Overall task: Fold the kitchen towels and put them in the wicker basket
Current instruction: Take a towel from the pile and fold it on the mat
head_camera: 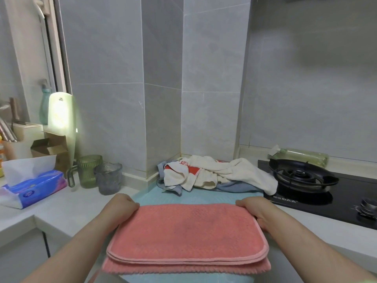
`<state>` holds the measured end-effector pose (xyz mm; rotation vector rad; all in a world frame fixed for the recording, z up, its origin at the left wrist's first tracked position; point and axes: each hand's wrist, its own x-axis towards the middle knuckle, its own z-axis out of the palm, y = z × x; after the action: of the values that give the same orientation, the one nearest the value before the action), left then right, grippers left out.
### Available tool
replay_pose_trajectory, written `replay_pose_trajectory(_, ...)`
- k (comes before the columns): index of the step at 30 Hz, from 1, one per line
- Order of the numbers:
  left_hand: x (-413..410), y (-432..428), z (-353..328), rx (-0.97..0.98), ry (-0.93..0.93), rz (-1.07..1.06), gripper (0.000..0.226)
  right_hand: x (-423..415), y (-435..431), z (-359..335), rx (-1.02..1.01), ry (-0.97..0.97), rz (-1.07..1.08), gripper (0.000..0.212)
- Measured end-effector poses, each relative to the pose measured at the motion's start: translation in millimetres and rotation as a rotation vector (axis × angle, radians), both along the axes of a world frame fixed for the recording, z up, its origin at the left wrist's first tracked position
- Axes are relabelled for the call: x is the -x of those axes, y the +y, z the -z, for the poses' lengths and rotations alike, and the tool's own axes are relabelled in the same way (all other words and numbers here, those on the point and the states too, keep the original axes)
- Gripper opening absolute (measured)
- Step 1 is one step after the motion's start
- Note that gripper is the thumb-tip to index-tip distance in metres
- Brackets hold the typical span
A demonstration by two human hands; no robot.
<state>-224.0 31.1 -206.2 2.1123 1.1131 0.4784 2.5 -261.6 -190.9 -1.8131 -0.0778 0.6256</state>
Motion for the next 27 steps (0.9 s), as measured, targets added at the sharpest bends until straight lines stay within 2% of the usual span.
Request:
replay_pose_trajectory(1,0,0,2,-0.004,-0.026,-0.005,0.023,-1,1,4,-0.046,0.038,0.023,0.001)
replay_pose_trajectory(4,1,0,6,0.055,-0.148,-0.023,0.014,0,0,15,-0.058,-0.017,-0.006,0.021)
replay_pose_trajectory(5,2,1,7,0.062,-0.187,-0.038,0.013,1,-1,17,-0.051,-0.072,-0.011,0.022)
replay_pose_trajectory(7,2,0,11,-0.041,-0.192,-0.071,0.018,6,-2,16,0.021,-0.263,-0.001,0.018)
replay_pose_trajectory(10,0,-8,18,-0.334,-0.045,-0.043,0.015,9,2,17,0.293,-0.687,-0.063,0.016)
replay_pose_trajectory(12,0,-10,21,-0.448,-0.02,-0.021,0.016,9,7,19,0.285,-0.783,-0.116,0.019)
replay_pose_trajectory(15,2,-13,16,-0.47,-0.04,-0.007,0.017,8,11,17,0.229,-0.76,-0.158,0.019)
replay_pose_trajectory(17,3,-15,12,-0.423,-0.041,0.022,0.022,8,9,13,0.228,-0.707,-0.198,0.029)
replay_pose_trajectory(21,19,-22,2,-0.159,-0.047,0.037,0.04,14,-4,2,0.199,-0.518,-0.231,0.04)
replay_pose_trajectory(24,38,-30,-4,0.008,-0.066,0.067,0.031,21,-17,-3,0.235,-0.48,-0.195,0.037)
replay_pose_trajectory(27,47,-41,-4,0.012,-0.085,0.101,0.027,33,-28,-1,0.227,-0.443,-0.235,0.032)
